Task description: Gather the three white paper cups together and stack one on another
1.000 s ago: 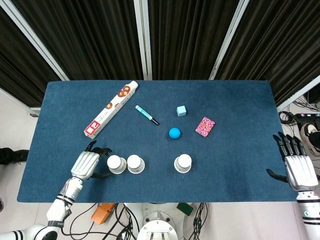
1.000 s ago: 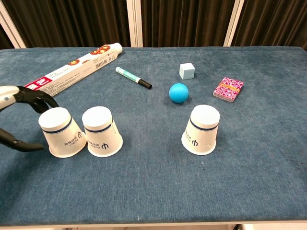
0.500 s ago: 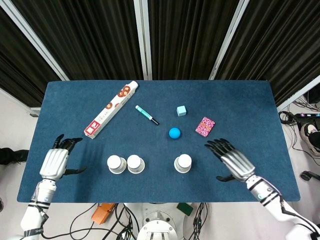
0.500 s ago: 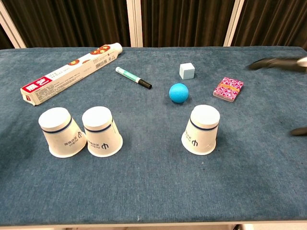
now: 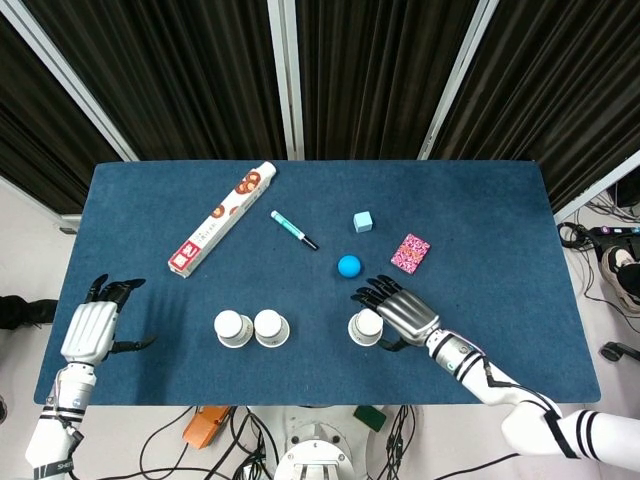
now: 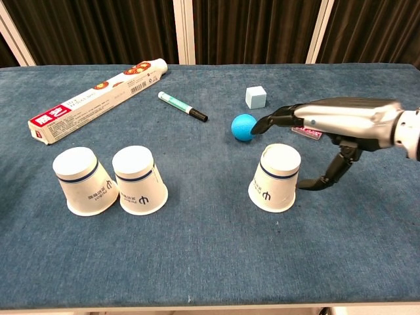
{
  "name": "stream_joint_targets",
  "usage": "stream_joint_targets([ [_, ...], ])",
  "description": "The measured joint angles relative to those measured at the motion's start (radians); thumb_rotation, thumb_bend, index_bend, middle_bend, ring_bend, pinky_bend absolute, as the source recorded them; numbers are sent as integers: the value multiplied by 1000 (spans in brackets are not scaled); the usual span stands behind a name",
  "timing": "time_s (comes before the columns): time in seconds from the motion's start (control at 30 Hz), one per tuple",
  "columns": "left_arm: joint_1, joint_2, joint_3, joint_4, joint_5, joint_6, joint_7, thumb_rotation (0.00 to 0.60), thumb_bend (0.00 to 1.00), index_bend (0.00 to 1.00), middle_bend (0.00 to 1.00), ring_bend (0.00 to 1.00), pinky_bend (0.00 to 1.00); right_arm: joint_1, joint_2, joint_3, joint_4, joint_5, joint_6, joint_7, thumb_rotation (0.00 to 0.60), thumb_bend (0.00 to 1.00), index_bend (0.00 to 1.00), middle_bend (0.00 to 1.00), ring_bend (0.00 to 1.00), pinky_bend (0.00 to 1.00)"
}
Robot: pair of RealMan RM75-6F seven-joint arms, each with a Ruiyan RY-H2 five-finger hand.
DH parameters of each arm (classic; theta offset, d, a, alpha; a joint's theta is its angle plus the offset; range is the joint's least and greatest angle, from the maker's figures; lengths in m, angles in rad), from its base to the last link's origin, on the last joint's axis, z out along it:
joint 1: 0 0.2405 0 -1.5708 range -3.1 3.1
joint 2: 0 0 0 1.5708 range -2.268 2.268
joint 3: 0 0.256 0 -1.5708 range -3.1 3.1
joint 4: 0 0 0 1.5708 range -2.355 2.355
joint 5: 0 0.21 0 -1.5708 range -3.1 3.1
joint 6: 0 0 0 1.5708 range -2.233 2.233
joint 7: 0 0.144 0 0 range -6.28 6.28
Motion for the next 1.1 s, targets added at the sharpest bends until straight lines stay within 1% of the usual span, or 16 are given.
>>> stream_joint_targets([
  [0.07,0,0,-3,1,-1,-2,-1,557,87,175,206,174,52,10,-7,-1,6,11,-2,-12,600,455,256,220,89,96],
  [0.2,1,-1,-6,3,-2,-6,-2,554,86,175,206,172,52,19,-17,-6,12,25,2,-29,600,471,378,307,158,118],
  [0.23,1,-1,-6,3,-2,-7,-1,555,86,175,206,171,52,20,-17,-7,13,27,4,-33,600,472,394,319,169,120],
  [0.4,3,0,-9,6,-2,-9,-4,556,86,175,206,171,52,23,-3,-8,-13,30,33,-53,600,472,416,337,185,121],
  [0.53,6,5,-10,8,-2,-11,-8,555,87,175,206,170,52,28,36,4,-71,24,57,-62,600,472,416,337,185,121],
  [0.63,8,9,-11,10,-2,-11,-8,554,86,175,206,170,52,46,71,32,-132,23,65,-68,600,472,416,337,185,122],
  [0.67,9,10,-12,10,-1,-9,-8,554,86,175,206,170,52,60,82,51,-155,25,64,-71,600,472,417,337,185,123],
  [0.83,16,14,-12,9,1,-2,-6,556,87,175,206,170,52,151,85,126,-201,74,24,-74,600,472,422,339,189,132],
  [0.97,20,7,-14,14,11,8,-18,558,87,175,206,170,52,255,38,181,-189,170,-35,-79,600,472,423,339,191,133],
  [1.1,24,4,-13,18,8,9,-8,559,87,175,206,168,52,359,-38,213,-143,267,-77,-102,600,472,427,340,190,135],
])
